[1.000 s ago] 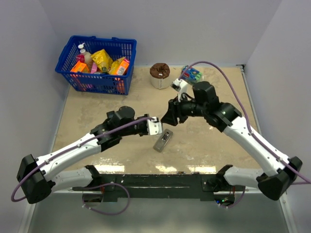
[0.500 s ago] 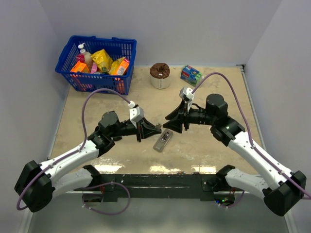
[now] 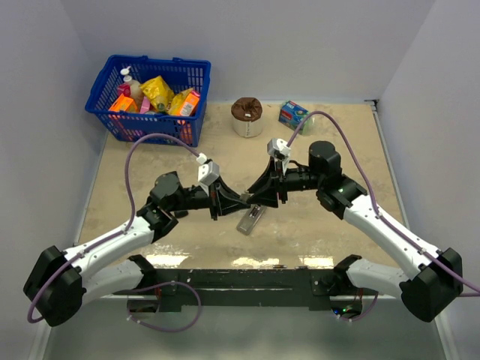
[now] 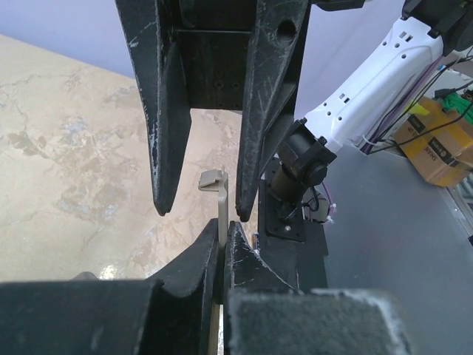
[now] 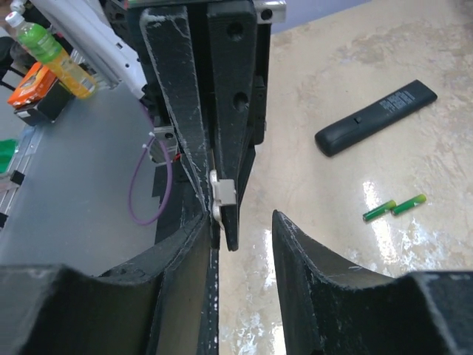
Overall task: Load the batteries into the remote control
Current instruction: Adjust the battery cover.
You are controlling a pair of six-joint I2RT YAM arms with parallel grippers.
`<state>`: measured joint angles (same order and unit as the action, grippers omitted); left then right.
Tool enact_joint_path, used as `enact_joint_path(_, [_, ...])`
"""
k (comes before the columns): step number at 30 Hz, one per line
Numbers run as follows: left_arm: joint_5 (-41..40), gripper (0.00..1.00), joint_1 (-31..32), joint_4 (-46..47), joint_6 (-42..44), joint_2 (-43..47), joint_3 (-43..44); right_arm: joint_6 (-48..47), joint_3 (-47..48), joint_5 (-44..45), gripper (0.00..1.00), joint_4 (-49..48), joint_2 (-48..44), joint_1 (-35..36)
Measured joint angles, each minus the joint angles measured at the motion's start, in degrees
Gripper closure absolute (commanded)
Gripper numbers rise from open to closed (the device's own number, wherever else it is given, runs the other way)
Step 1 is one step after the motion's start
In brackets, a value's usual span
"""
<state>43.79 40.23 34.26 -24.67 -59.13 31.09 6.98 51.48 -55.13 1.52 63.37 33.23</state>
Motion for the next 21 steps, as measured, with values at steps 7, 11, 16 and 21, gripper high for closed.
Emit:
enact_joint_path(7, [0.7, 1.00, 0.0, 0.1, -0.3, -0.8, 0.0, 0.9, 0.8, -2.1, 0.66, -2.9, 0.0, 0.0])
enact_joint_path(11, [0.8, 1.00, 0.0, 0.1, -0.3, -1.1, 0.0, 1.5, 1.4, -3.4, 0.72, -4.2, 0.3, 0.0])
enact_joint_path(16, [1.0, 1.00, 0.0, 0.1, -0.3, -1.2, 0.2, 2.3, 1.6, -4.5, 0.78, -4.6, 1.9, 0.0])
enact_joint_path(21, [1.0, 1.00, 0.0, 0.1, -0.3, -1.3, 0.3, 2.7, 1.6, -5.3, 0.93, -4.7, 2.6, 0.0])
